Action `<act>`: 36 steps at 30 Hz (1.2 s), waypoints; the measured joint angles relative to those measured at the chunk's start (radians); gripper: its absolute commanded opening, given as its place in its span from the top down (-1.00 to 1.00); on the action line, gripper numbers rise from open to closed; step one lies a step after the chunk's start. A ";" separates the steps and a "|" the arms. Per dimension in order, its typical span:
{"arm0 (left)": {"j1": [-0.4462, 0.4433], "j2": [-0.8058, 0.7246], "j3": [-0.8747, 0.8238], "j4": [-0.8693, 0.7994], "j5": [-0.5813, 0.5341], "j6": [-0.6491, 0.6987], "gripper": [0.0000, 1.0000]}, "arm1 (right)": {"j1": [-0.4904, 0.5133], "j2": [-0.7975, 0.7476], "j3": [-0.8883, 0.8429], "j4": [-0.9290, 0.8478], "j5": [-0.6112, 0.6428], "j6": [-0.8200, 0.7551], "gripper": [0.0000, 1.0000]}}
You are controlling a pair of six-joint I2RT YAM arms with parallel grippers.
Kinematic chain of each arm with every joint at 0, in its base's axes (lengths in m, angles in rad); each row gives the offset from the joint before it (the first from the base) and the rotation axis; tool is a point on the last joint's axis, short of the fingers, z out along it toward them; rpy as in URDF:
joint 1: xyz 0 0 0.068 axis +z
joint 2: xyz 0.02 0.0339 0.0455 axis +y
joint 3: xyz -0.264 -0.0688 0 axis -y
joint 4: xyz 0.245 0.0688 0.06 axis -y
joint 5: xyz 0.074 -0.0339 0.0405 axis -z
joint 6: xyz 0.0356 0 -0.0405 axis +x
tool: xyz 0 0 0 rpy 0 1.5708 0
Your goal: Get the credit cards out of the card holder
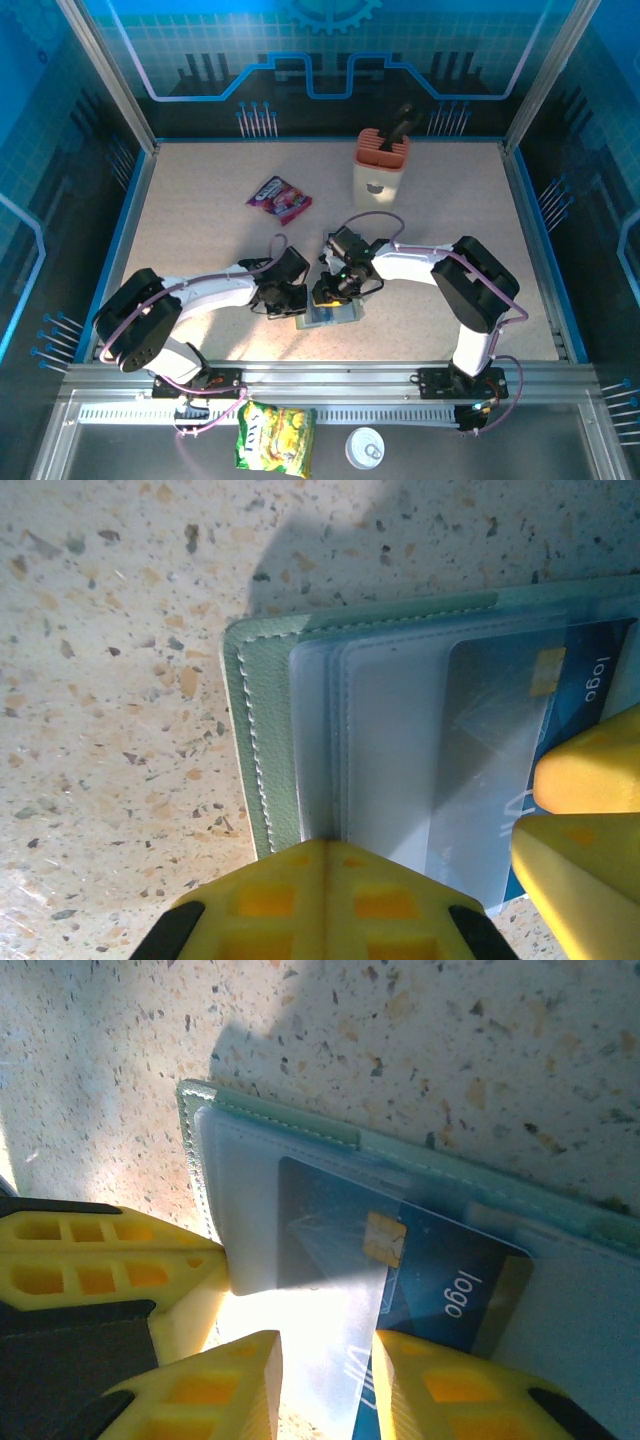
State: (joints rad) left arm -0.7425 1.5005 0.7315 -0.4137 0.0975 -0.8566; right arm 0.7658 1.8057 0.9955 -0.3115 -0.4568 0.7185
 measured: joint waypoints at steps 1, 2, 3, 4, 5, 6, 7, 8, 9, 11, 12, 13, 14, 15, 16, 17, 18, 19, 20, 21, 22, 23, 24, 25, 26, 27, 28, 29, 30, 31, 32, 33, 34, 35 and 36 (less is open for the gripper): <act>0.000 0.000 0.000 0.000 0.000 0.000 1.00 | 0.000 0.000 0.000 0.001 0.000 0.000 0.41; 0.000 0.000 0.000 0.000 0.000 0.001 1.00 | 0.000 0.000 0.000 0.003 -0.001 0.000 0.40; 0.001 0.000 0.000 0.000 0.000 0.002 1.00 | 0.000 0.000 0.000 0.004 -0.001 0.000 0.41; 0.001 0.000 0.000 0.000 0.000 0.003 1.00 | 0.000 0.001 0.000 0.006 -0.002 0.000 0.41; 0.001 0.000 0.000 0.000 0.000 0.003 1.00 | 0.000 0.001 0.000 0.008 -0.005 0.000 0.41; 0.001 -0.001 0.000 0.000 0.000 0.003 1.00 | 0.000 0.001 0.000 0.010 -0.008 0.000 0.41; 0.001 -0.002 0.000 0.000 0.000 0.003 1.00 | 0.000 0.001 0.000 0.012 -0.009 0.000 0.41; 0.001 -0.002 0.000 -0.001 0.000 0.003 1.00 | 0.000 0.001 0.000 0.014 -0.013 0.000 0.41; 0.001 -0.002 0.000 -0.001 0.000 0.003 1.00 | 0.000 0.002 0.000 0.017 -0.016 0.000 0.41; 0.001 -0.003 0.000 -0.001 0.000 0.003 1.00 | 0.000 0.002 0.000 0.021 -0.021 0.000 0.40; 0.001 -0.003 0.000 -0.001 -0.001 0.003 1.00 | 0.000 0.002 0.000 0.024 -0.023 0.000 0.41; 0.001 -0.004 0.000 -0.001 -0.002 0.003 1.00 | 0.000 0.002 0.000 0.026 -0.024 0.000 0.40; 0.001 -0.006 0.000 -0.001 -0.004 0.003 1.00 | 0.000 0.002 0.000 0.028 -0.024 0.000 0.41; 0.001 -0.008 0.000 -0.002 -0.006 0.003 1.00 | 0.000 0.002 0.000 0.029 -0.023 0.001 0.41; 0.001 -0.013 0.000 -0.005 -0.009 0.003 1.00 | 0.000 0.001 0.000 0.030 -0.023 0.002 0.41; 0.001 -0.018 0.000 -0.009 -0.012 0.003 1.00 | 0.000 0.001 0.000 0.033 -0.023 0.004 0.41; 0.001 -0.027 0.000 -0.015 -0.016 0.003 1.00 | 0.000 -0.001 -0.001 0.035 -0.023 0.005 0.41; 0.002 -0.037 0.000 -0.020 -0.017 0.003 1.00 | -0.001 -0.006 -0.003 0.036 -0.023 0.005 0.41; 0.002 -0.046 0.001 -0.026 -0.019 0.003 1.00 | -0.001 -0.014 -0.006 0.036 -0.023 0.005 0.41; 0.002 -0.055 0.003 -0.031 -0.019 0.003 1.00 | -0.002 -0.025 -0.011 0.035 -0.023 0.005 0.41; 0.002 -0.061 0.008 -0.038 -0.020 0.003 1.00 | -0.003 -0.038 -0.015 0.035 -0.023 0.005 0.41; 0.002 -0.064 0.014 -0.040 -0.019 0.003 1.00 | -0.006 -0.048 -0.018 0.035 -0.023 0.005 0.41; 0.002 -0.068 0.020 -0.039 -0.019 0.003 1.00 | -0.010 -0.059 -0.019 0.035 -0.023 0.005 0.41; 0.002 -0.069 0.026 -0.037 -0.018 0.003 1.00 | -0.016 -0.069 -0.022 0.035 -0.023 0.005 0.41; 0.002 -0.069 0.031 -0.035 -0.016 0.003 1.00 | -0.021 -0.075 -0.024 0.036 -0.023 0.005 0.41; 0.002 -0.069 0.036 -0.033 -0.014 0.003 1.00 | -0.028 -0.082 -0.028 0.035 -0.022 0.004 0.41; 0.002 -0.068 0.042 -0.034 -0.014 0.003 1.00 | -0.035 -0.087 -0.032 0.034 -0.021 0.004 0.41; 0.002 -0.064 0.048 -0.034 -0.014 0.003 1.00 | -0.040 -0.090 -0.035 0.032 -0.019 0.004 0.40; 0.000 -0.058 0.055 -0.033 -0.013 0.004 1.00 | -0.043 -0.091 -0.039 0.032 -0.017 0.003 0.41; 0.000 -0.049 0.062 -0.030 -0.011 0.004 1.00 | -0.047 -0.092 -0.043 0.031 -0.015 0.003 0.41; -0.001 -0.040 0.067 -0.026 -0.011 0.006 1.00 | -0.049 -0.092 -0.047 0.029 -0.014 0.003 0.41; -0.001 -0.030 0.071 -0.023 -0.010 0.008 1.00 | -0.051 -0.092 -0.050 0.024 -0.014 0.003 0.41; -0.001 -0.019 0.073 -0.021 -0.008 0.011 1.00 | -0.052 -0.092 -0.053 0.021 -0.014 0.003 0.41; -0.001 -0.011 0.073 -0.019 -0.007 0.013 1.00 | -0.053 -0.092 -0.055 0.018 -0.014 0.003 0.41; -0.001 -0.002 0.073 -0.019 -0.006 0.016 1.00 | -0.054 -0.092 -0.058 0.016 -0.014 0.003 0.41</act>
State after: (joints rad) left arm -0.7437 1.4986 0.8047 -0.4324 0.0914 -0.8402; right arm 0.7120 1.7138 0.9379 -0.2955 -0.4709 0.7216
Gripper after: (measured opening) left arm 0.041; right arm 0.299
